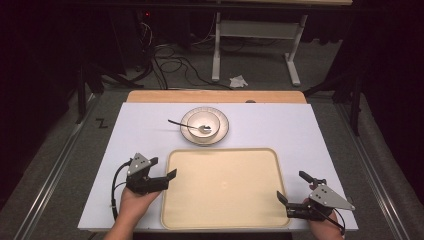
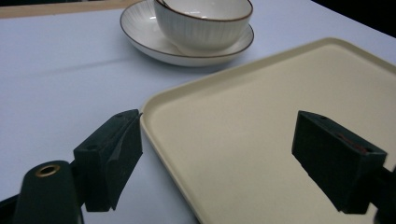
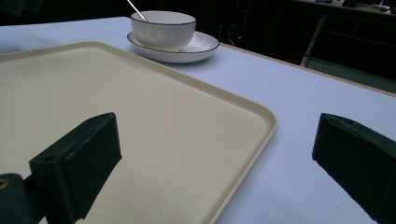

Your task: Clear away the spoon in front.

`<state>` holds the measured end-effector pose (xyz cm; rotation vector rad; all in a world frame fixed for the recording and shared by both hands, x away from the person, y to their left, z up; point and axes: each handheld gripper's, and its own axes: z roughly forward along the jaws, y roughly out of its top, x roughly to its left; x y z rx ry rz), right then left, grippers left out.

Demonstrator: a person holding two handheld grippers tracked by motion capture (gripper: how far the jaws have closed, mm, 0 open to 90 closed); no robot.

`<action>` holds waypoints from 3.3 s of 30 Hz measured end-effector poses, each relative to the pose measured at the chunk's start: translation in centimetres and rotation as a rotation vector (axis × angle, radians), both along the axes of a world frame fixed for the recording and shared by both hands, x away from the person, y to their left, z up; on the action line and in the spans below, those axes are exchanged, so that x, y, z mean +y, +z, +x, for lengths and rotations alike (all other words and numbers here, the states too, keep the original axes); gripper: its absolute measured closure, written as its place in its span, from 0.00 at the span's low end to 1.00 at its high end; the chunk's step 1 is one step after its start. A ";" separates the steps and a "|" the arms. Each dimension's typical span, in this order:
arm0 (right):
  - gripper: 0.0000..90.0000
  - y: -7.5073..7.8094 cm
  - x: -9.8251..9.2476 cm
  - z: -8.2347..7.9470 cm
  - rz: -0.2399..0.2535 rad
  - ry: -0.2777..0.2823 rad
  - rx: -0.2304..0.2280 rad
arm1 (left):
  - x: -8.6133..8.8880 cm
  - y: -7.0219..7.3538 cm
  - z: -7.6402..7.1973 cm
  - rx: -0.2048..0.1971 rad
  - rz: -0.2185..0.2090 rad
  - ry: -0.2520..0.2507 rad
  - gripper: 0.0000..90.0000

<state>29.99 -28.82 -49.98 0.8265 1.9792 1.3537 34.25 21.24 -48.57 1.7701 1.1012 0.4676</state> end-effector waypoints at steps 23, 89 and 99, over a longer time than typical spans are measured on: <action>0.02 0.1 0.2 -0.5 -0.008 0.024 -0.015 | -0.3 4.8 10.2 0.102 -0.038 0.070 0.27; 0.02 0.3 0.8 -0.7 -0.013 0.037 -0.016 | -0.9 9.6 5.5 -0.111 -0.197 0.078 1.00; 0.02 0.3 0.7 -0.7 -0.014 0.036 -0.018 | -0.9 9.7 2.1 -0.191 -0.177 0.066 1.00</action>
